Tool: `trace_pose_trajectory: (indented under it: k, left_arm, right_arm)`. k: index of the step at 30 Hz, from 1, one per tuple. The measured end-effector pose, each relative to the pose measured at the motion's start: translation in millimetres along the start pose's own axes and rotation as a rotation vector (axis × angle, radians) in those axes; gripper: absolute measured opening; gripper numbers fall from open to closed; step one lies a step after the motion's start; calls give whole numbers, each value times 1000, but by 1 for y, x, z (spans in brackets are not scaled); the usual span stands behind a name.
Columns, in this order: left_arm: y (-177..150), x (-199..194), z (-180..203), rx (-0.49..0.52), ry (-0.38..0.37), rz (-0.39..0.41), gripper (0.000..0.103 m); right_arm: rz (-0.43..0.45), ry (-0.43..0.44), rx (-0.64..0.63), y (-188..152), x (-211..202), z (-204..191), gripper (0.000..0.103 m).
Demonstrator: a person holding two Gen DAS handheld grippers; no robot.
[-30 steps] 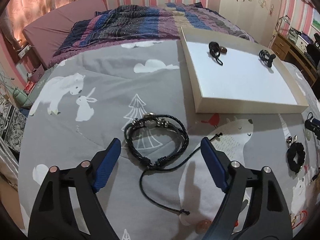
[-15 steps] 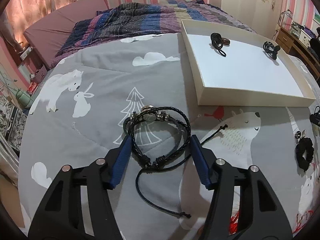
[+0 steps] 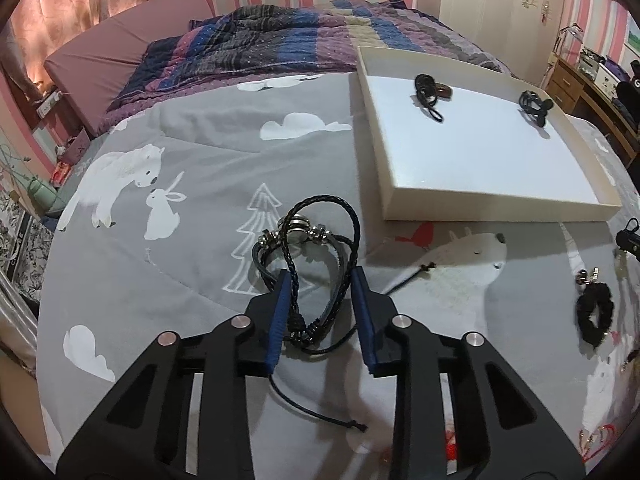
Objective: Organize jewelry
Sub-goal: 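Close the left tool on the braided bracelet while the right tool grips the jade pendant's cord, then carry the bracelet with the left tool over the white tray while the right tool carries the jade pendant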
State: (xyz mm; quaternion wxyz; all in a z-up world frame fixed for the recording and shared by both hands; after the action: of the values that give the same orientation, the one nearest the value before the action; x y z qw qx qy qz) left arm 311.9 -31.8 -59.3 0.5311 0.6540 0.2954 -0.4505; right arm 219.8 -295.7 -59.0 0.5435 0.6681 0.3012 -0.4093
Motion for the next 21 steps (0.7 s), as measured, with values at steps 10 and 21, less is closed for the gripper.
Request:
trace_pose_trajectory:
  k: [10, 21]
  left_arm:
    - [8, -44, 20, 18, -87, 45, 1]
    - [6, -47, 24, 54, -76, 39, 2]
  right_arm:
    - [50, 43, -23, 17, -40, -12, 14]
    - [49, 74, -34, 18, -44, -19, 14]
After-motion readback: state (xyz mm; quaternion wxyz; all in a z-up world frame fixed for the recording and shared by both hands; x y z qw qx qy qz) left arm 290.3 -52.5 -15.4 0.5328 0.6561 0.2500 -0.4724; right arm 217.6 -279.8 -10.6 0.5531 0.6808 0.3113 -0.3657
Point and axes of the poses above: each gripper's, at about its wrist camera, not at the fingertips, and x roughly the way its jaws point, z to its right, y to its top, the point moved 5 cm from there along x, roughly the way its jaws point, and after that the axes turned 8 degrees about -z, right-handed, at the moved point
